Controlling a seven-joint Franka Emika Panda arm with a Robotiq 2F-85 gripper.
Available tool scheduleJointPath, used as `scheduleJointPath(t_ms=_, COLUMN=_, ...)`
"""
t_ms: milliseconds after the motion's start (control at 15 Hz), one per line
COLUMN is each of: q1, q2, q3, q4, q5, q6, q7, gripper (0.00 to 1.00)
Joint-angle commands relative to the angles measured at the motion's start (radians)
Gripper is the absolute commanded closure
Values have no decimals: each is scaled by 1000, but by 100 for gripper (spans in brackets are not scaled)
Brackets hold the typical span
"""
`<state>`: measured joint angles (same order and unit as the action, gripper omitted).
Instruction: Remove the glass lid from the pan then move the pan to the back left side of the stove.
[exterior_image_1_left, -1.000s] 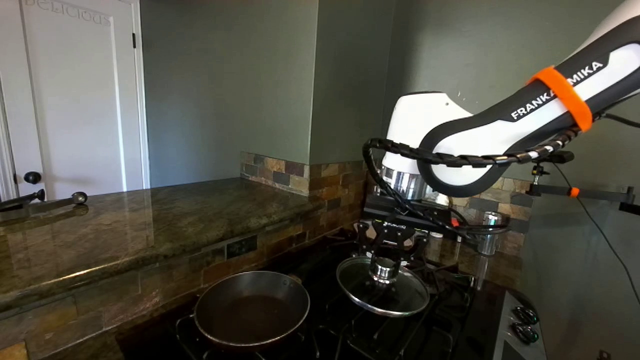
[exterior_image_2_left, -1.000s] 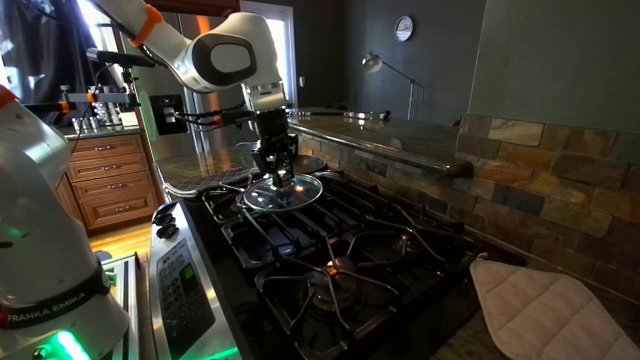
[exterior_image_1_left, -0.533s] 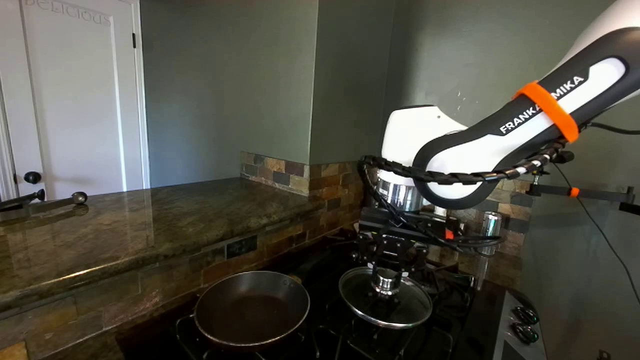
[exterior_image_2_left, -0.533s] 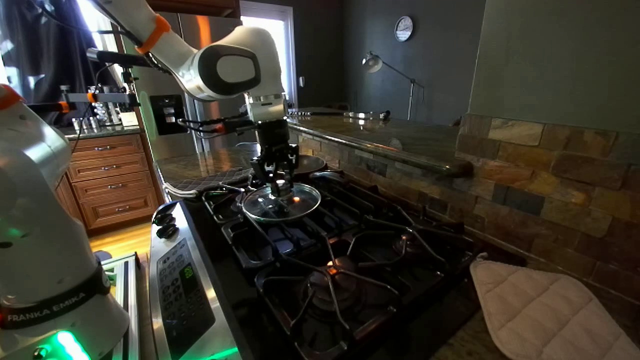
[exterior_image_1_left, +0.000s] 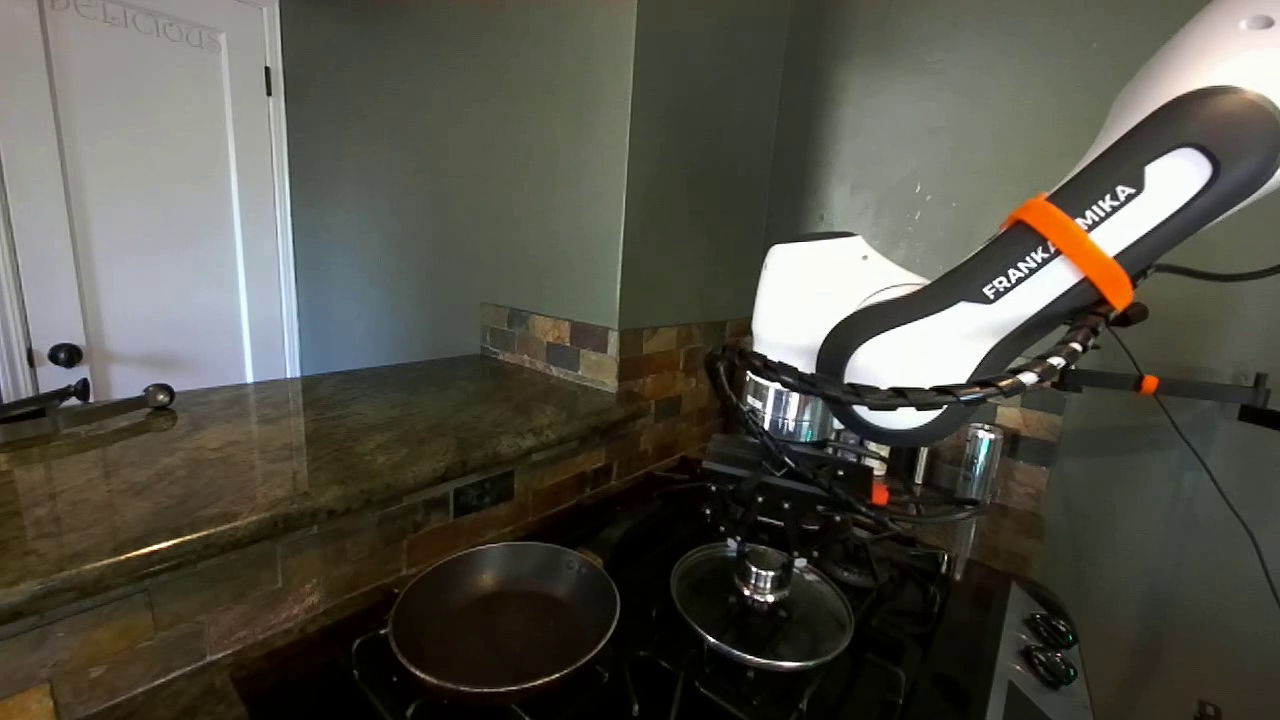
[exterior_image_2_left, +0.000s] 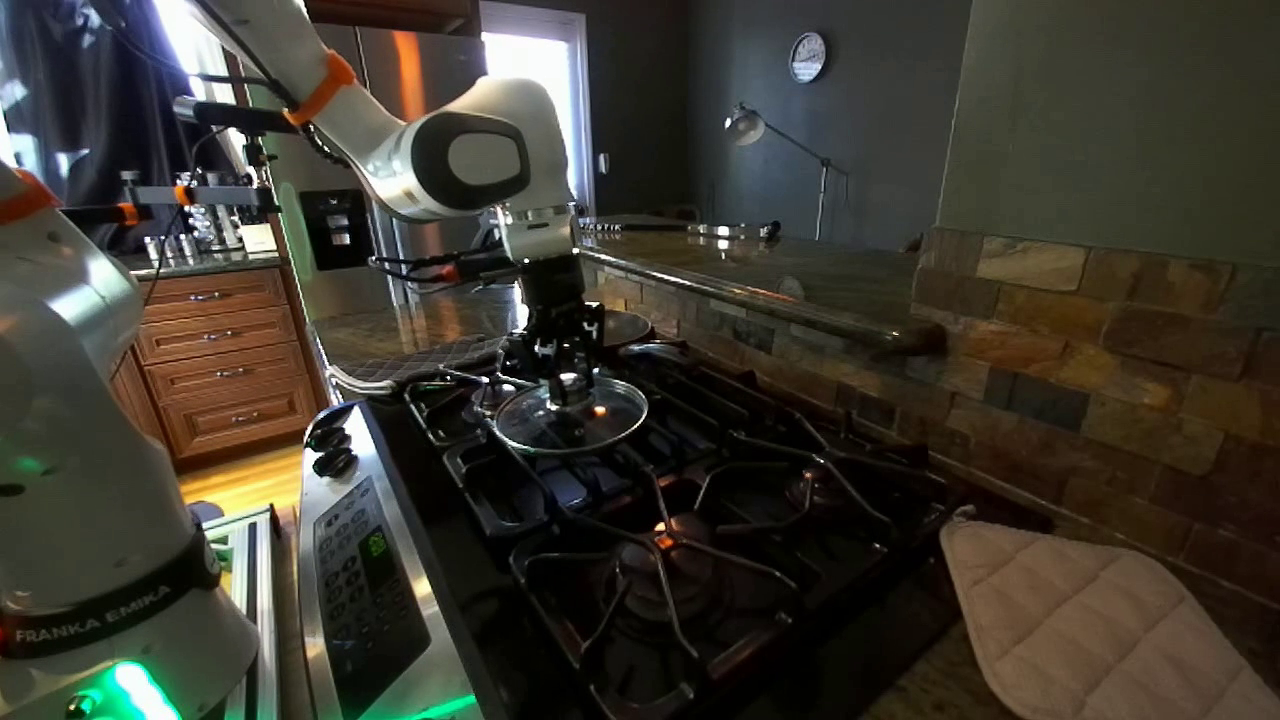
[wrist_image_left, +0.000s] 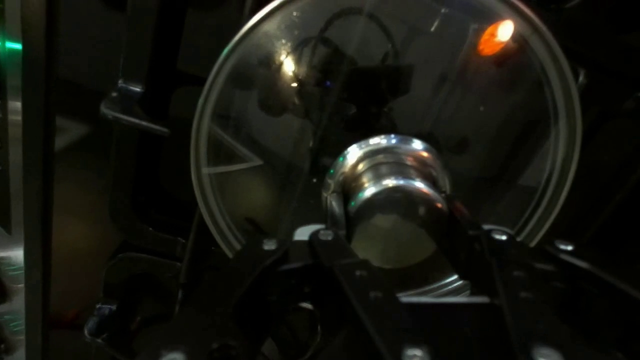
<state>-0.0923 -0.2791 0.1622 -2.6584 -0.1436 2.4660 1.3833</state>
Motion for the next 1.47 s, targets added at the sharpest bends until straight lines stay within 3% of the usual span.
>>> scheduleJointPath(t_ms=0, q1=1, q2=27, q3=11, q4=17, q5=-34, q6=33, q7=64, gripper=76)
scheduleJointPath(t_ms=67, q1=3, q2=31, q3=11, q4=24, q5=-36, q6=25, q7=68, gripper=26)
scheduleJointPath(t_ms=133, q1=5, q2=32, q3=10, q4=28, q5=-34, q6=22, q7=70, gripper=25)
scheduleJointPath(t_ms=400, q1=11, q2=4, q3=9, q4=39, q5=-37, q6=16, q7=71, gripper=0)
scheduleJointPath(t_ms=867, q1=43, q2=43, q3=2, q4=150, q5=-9, q6=14, q7=-27, gripper=0)
scheduleJointPath(t_ms=1400, q1=79, q2=236, q3=-14, q4=358, q5=-9, q6=-13, q7=-138, gripper=0)
